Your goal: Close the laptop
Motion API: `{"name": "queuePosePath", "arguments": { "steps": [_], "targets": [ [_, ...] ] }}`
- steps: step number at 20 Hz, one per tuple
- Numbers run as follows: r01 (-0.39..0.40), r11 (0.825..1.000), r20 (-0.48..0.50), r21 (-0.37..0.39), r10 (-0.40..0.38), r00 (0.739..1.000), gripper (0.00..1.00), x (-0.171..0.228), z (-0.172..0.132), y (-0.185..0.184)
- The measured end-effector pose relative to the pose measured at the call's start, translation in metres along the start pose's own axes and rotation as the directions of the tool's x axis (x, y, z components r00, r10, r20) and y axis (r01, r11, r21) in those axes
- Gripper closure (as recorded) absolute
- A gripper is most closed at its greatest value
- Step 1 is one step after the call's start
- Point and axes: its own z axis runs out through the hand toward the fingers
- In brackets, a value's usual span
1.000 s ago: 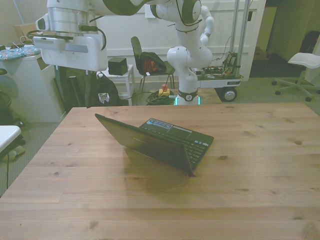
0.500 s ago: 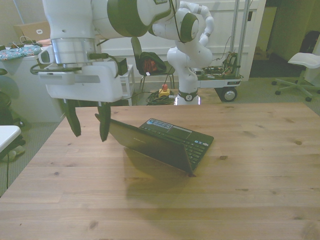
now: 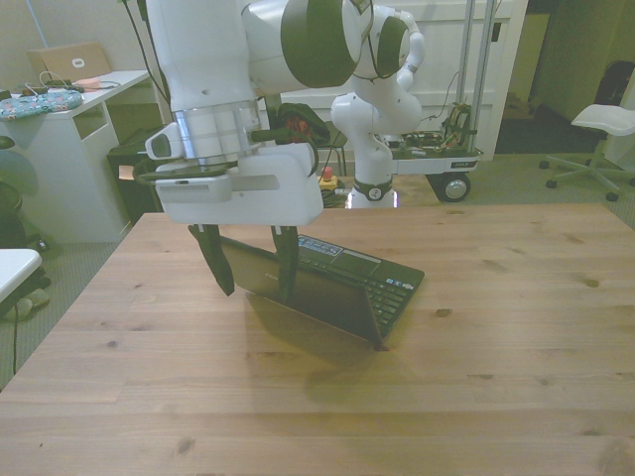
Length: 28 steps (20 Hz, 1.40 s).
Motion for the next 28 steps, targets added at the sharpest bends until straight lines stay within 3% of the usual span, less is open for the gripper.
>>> {"name": "queuePosePath", "arguments": {
  "steps": [6,11,22,28],
  "targets": [
    [-0.079,0.996,-0.008,-0.027,0.079,0.997,1.00,0.009,-0.025,0.047],
    [-0.112,0.992,-0.004,-0.049,0.112,0.994,1.00,0.023,-0.015,0.068],
    [-0.115,0.992,-0.005,-0.050,0.115,0.993,1.00,0.026,-0.013,0.070],
    [-0.078,0.996,-0.001,-0.050,0.078,0.997,1.00,-0.001,-0.022,0.060]
  ]
}}
